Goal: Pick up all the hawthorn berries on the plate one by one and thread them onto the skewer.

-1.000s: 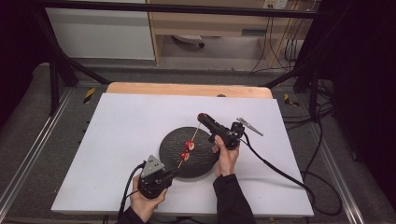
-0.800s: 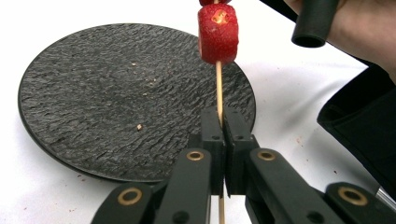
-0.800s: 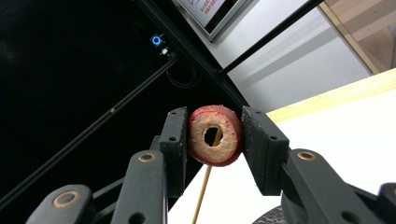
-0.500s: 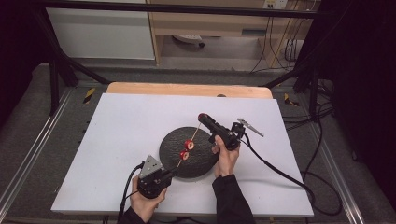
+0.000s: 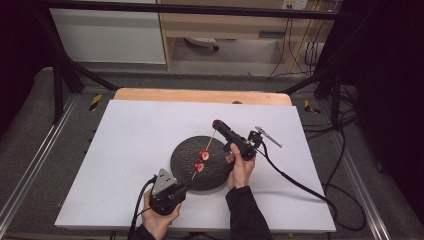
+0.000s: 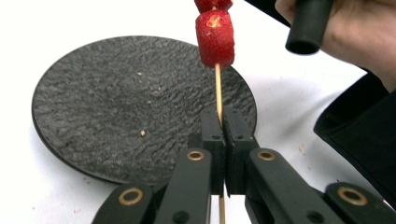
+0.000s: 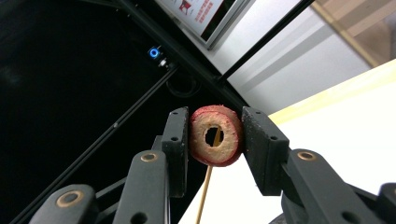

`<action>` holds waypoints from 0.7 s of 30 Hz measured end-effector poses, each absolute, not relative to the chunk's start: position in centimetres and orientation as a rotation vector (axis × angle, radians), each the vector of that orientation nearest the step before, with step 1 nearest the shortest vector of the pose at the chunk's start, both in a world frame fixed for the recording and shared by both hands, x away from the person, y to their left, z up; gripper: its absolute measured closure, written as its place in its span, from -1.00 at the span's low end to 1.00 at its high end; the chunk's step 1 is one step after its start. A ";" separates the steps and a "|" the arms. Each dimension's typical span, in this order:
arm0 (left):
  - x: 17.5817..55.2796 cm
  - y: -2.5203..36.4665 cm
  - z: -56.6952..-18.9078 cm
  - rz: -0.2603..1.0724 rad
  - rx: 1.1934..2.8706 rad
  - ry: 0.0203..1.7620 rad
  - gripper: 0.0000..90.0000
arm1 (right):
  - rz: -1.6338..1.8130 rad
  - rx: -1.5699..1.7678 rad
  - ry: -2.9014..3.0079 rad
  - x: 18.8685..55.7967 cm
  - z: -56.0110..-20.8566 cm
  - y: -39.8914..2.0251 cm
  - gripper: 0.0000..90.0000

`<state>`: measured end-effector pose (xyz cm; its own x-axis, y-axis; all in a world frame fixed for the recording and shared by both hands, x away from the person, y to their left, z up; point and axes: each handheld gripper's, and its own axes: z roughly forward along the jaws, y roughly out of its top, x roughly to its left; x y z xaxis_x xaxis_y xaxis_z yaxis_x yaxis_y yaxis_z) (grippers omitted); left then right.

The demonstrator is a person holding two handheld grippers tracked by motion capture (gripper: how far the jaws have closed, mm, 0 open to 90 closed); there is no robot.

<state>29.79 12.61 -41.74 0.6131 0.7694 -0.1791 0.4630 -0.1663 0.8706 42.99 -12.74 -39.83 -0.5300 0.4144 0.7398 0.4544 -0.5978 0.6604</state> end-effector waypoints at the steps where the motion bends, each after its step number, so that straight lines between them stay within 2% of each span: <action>1: 29.7 12.7 -41.8 0.368 1.804 0.998 0.97 | -2.342 -1.511 -1.388 43.0 -39.7 -12.8 0.41; 15: 30.2 11.9 -42.2 0.359 1.802 1.021 0.97 | -2.309 -1.505 -1.419 42.6 -39.7 -12.7 0.41; 21: 30.4 12.7 -42.0 0.360 1.812 1.005 0.97 | -2.290 -1.497 -1.490 42.7 -39.5 -12.9 0.41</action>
<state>30.39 12.65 -41.96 0.6113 0.7685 -0.1890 0.4733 -0.1637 0.8656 42.67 -12.93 -39.50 -0.5378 0.4405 0.7188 0.4787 -0.5423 0.6905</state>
